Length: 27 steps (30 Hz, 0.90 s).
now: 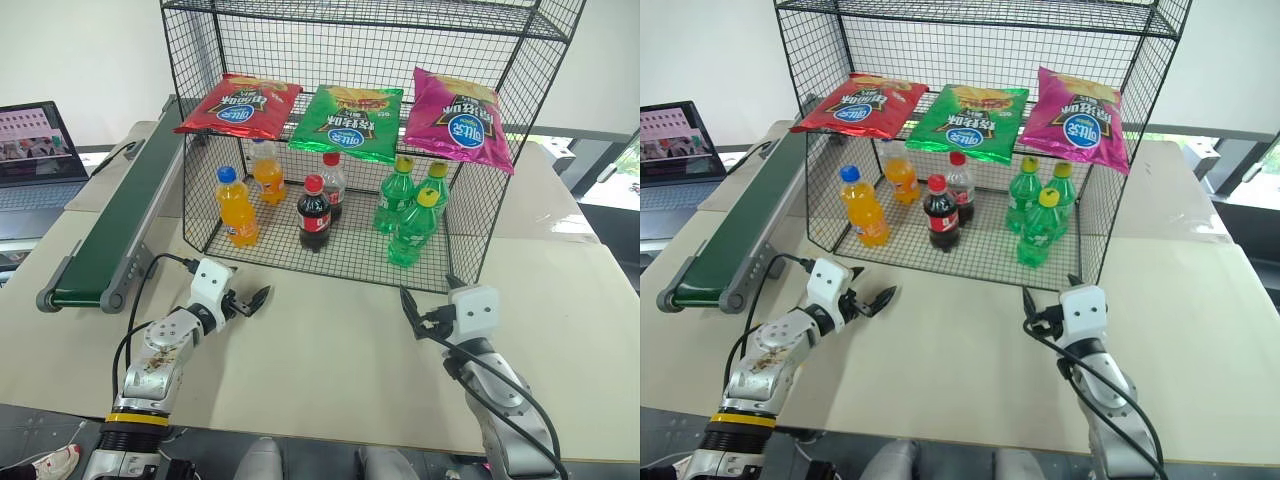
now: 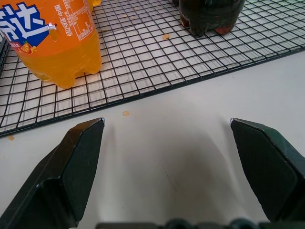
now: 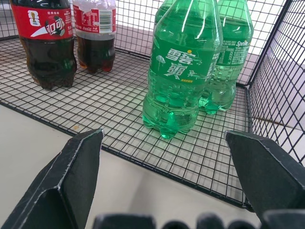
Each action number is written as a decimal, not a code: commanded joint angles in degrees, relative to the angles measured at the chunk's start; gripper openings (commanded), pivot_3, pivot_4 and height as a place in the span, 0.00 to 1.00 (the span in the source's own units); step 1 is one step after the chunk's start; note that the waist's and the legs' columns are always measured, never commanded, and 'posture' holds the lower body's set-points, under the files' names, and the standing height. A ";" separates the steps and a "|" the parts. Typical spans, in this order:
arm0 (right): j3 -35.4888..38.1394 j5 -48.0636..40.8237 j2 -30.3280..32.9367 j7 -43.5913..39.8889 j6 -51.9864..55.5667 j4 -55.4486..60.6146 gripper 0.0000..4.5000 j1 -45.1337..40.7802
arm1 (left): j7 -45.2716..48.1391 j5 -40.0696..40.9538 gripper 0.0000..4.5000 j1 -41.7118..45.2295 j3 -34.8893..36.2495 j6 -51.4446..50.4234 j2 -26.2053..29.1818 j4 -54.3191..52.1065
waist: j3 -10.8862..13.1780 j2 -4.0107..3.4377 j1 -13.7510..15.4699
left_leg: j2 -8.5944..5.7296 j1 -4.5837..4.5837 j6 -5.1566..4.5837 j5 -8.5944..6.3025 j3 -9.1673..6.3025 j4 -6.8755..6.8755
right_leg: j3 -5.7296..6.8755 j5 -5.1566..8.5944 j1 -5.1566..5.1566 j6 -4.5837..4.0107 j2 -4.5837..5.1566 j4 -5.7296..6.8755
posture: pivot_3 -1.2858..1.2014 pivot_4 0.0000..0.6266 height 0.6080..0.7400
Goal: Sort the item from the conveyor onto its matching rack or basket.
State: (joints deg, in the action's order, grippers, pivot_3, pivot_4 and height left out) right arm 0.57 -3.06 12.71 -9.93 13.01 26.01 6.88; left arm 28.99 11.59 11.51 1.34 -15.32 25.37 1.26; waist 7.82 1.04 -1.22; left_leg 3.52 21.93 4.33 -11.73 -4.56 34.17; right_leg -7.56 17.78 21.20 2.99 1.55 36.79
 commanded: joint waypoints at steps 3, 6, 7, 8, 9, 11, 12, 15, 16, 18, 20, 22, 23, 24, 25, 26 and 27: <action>0.41 -0.17 0.38 -0.73 -1.51 3.09 1.00 0.07 | 1.64 1.01 1.00 -0.98 1.96 3.61 0.13 -1.96 | 0.00 0.00 -0.01 | 0.00 0.00 0.00 0.00 0.00 0.00 | 0.00 0.00 0.00 0.00 0.00 0.01 | 0.52 0.24 1.00; 0.39 -0.14 0.48 -0.99 -1.52 3.49 1.00 0.37 | 1.88 0.35 1.00 -2.27 1.95 4.85 0.27 -2.71 | 0.00 0.00 0.00 | 0.00 -0.01 0.00 0.00 0.00 0.00 | 0.00 0.00 0.00 0.00 0.00 0.02 | 0.52 0.24 1.00; 0.42 -0.13 0.48 -1.05 -1.38 3.60 1.00 0.30 | 1.88 0.89 1.00 -2.42 2.35 4.56 0.06 -2.87 | -0.01 -0.01 -0.01 | 0.00 -0.01 0.00 0.00 0.00 0.00 | 0.00 0.00 0.00 0.00 0.00 0.02 | 0.52 0.24 1.00; 0.33 -0.16 0.50 -1.25 -1.33 3.71 1.00 0.26 | 2.03 0.92 1.00 -2.49 2.44 4.56 0.21 -3.11 | -0.01 -0.01 -0.02 | 0.00 -0.02 0.00 0.00 0.00 0.00 | 0.00 0.00 0.00 0.00 0.00 0.03 | 0.52 0.24 1.00; 0.11 -0.23 0.51 -1.57 -1.41 3.81 1.00 0.31 | 1.89 1.09 1.00 -2.53 2.74 4.26 0.14 -3.33 | -0.01 -0.01 -0.02 | 0.00 -0.01 0.00 0.00 0.00 0.01 | 0.00 0.00 0.00 0.00 0.00 0.03 | 0.52 0.24 1.00; -0.16 -0.43 0.36 -1.97 -1.57 3.87 1.00 0.33 | 1.78 0.94 1.00 -2.49 2.94 4.16 0.18 -3.46 | 0.00 -0.01 0.02 | 0.00 -0.01 0.00 0.00 0.00 0.04 | 0.00 0.00 0.00 0.00 0.00 0.04 | 0.52 0.24 1.00; -0.23 -0.50 0.24 -2.02 -1.56 3.88 1.00 0.26 | 1.79 0.89 1.00 -2.40 3.02 4.13 0.18 -3.42 | -0.01 -0.01 0.04 | 0.00 0.00 0.00 0.00 0.00 0.05 | 0.00 0.00 0.00 0.00 0.00 0.04 | 0.52 0.24 1.00; -0.17 -0.43 0.06 -2.04 -1.45 3.83 1.00 -0.08 | 1.89 1.01 1.00 -2.36 3.30 3.75 0.02 -3.74 | -0.01 -0.01 0.03 | 0.00 0.00 -0.01 0.00 0.00 0.06 | 0.00 0.00 0.00 0.00 0.00 0.04 | 0.52 0.24 1.00; -0.07 -0.40 -0.02 -1.98 -1.43 3.79 1.00 -0.24 | 1.92 1.01 1.00 -2.39 3.35 3.66 0.02 -3.90 | -0.01 -0.01 0.02 | 0.00 0.00 -0.01 0.00 0.00 0.06 | 0.00 0.00 0.00 0.00 0.00 0.04 | 0.52 0.24 1.00; -0.01 -0.30 -0.13 -1.85 -1.34 3.63 1.00 -0.58 | 2.01 1.13 1.00 -2.34 3.49 3.53 -0.02 -3.97 | -0.01 -0.01 0.01 | 0.00 0.00 -0.01 0.00 0.00 0.06 | 0.00 0.00 0.00 0.00 0.00 0.04 | 0.52 0.24 1.00; -0.03 -0.23 -0.24 -1.77 -1.27 3.51 1.00 -0.76 | 2.38 1.11 1.00 -2.36 3.38 3.74 0.09 -4.15 | -0.01 -0.01 -0.01 | 0.00 0.00 -0.01 0.00 0.00 0.06 | 0.00 0.00 0.00 0.00 0.00 0.04 | 0.52 0.24 1.00; -0.22 -0.16 -0.39 -1.73 -1.34 3.26 1.00 -0.89 | 2.50 0.63 1.00 -2.25 3.17 4.05 0.35 -4.13 | -0.01 -0.01 -0.02 | 0.00 0.00 -0.01 -0.01 0.00 0.06 | 0.00 0.00 0.00 0.00 0.00 0.05 | 0.52 0.24 1.00; -0.32 -0.16 -0.47 -1.76 -1.42 3.15 1.00 -0.89 | 2.52 0.56 1.00 -2.23 3.16 4.01 0.37 -4.09 | -0.01 -0.01 -0.02 | 0.00 0.00 -0.01 -0.01 0.00 0.06 | 0.00 0.00 0.00 0.00 0.00 0.05 | 0.52 0.24 1.00; -0.38 -0.16 -0.53 -1.79 -1.47 3.10 1.00 -0.88 | 2.53 0.55 1.00 -2.23 3.17 3.95 0.35 -4.07 | -0.01 -0.01 -0.02 | 0.00 0.00 -0.01 -0.01 0.00 0.06 | 0.00 0.00 0.00 0.00 0.00 0.05 | 0.52 0.24 1.00; -0.46 -0.19 -0.71 -1.76 -1.58 2.99 1.00 -0.84 | 2.68 0.84 1.00 -2.18 3.29 3.75 0.27 -3.97 | -0.01 -0.01 -0.01 | 0.00 0.00 -0.01 -0.01 0.00 0.06 | 0.00 0.00 0.00 0.00 0.00 0.05 | 0.52 0.24 1.00; -0.52 -0.20 -0.84 -1.74 -1.65 2.96 1.00 -0.80 | 2.82 1.06 1.00 -2.14 3.38 3.57 0.24 -3.92 | -0.01 -0.01 0.00 | 0.00 0.00 -0.01 -0.01 0.00 0.06 | 0.00 0.00 0.00 0.00 0.00 0.05 | 0.52 0.24 1.00; -0.57 -0.21 -0.95 -1.71 -1.64 3.00 1.00 -0.79 | 3.02 1.28 1.00 -2.06 3.48 3.40 0.29 -3.92 | -0.01 -0.01 0.00 | 0.00 0.00 -0.01 0.00 0.00 0.06 | 0.00 0.00 0.00 0.00 0.00 0.05 | 0.52 0.24 1.00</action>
State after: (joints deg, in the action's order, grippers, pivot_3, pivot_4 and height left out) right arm 0.07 -3.09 12.09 -11.85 13.01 27.14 6.66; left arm 31.57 11.78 8.67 3.59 -12.50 25.25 -0.71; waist 7.81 1.03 -1.23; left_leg 3.52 21.93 4.32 -11.74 -4.56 34.24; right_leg -7.56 17.78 21.20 2.99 1.55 36.84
